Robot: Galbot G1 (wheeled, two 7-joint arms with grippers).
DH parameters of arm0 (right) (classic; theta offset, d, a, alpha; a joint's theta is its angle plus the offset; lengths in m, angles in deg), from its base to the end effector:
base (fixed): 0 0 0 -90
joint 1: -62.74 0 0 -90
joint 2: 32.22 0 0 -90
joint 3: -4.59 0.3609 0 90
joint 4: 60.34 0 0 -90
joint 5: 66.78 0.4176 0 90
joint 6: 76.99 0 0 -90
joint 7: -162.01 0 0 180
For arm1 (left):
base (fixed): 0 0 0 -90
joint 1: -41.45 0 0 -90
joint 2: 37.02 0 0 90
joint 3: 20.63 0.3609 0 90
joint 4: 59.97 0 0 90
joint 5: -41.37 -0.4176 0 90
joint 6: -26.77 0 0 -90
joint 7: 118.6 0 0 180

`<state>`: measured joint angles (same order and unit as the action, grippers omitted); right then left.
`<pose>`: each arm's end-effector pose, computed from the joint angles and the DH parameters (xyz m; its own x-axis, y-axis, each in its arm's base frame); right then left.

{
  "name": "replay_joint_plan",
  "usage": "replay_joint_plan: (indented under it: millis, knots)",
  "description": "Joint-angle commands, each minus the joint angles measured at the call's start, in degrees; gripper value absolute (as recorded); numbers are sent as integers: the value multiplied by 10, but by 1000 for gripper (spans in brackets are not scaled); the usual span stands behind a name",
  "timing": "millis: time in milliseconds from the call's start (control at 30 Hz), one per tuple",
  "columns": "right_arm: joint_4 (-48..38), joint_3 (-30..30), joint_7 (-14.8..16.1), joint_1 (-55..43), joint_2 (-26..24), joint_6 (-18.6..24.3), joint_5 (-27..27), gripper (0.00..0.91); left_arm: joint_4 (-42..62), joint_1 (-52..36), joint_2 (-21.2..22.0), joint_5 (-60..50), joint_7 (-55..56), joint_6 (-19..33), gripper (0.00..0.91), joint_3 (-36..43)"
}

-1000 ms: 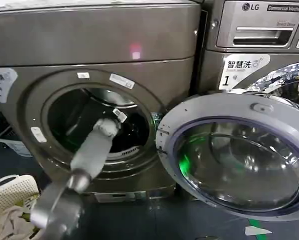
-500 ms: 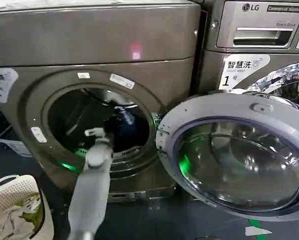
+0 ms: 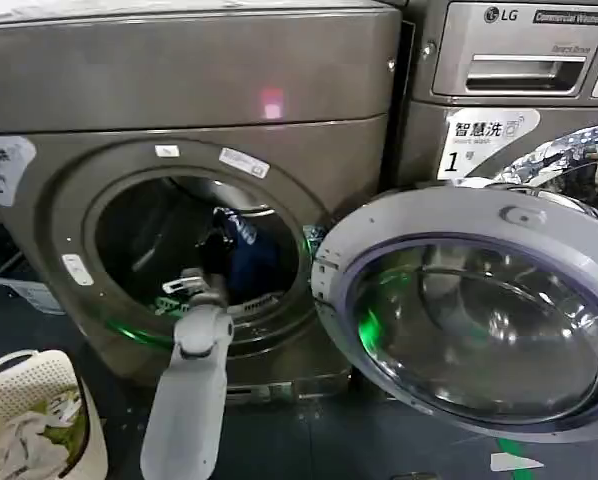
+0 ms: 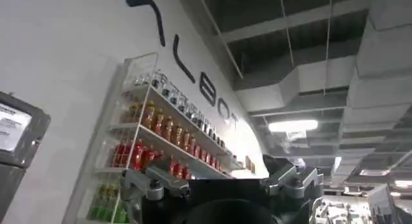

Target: Grasp the clothes from the dryer.

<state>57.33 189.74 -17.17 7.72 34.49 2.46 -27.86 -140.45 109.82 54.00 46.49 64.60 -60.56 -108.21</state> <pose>-0.0316 -0.4044 0.0127 -0.4256 0.7297 -0.5351 0.8933 0.4332 -0.1197 0.5409 -0.0250 -0.2477 -0.9681 -0.0157 -0.2500 0.0103 0.9947 -0.1023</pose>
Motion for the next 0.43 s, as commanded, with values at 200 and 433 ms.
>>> replay_joint_plan:
  millis: [200, 433]
  knots:
    - [5, 6, 3, 3, -1, -9, 0, 907, 4, 1, -1, -7, 5, -2, 0, 13]
    - [3, 13, 4, 5, 0, -10, 2, 907, -9, 3, -4, -12, 5, -11, 0, 21]
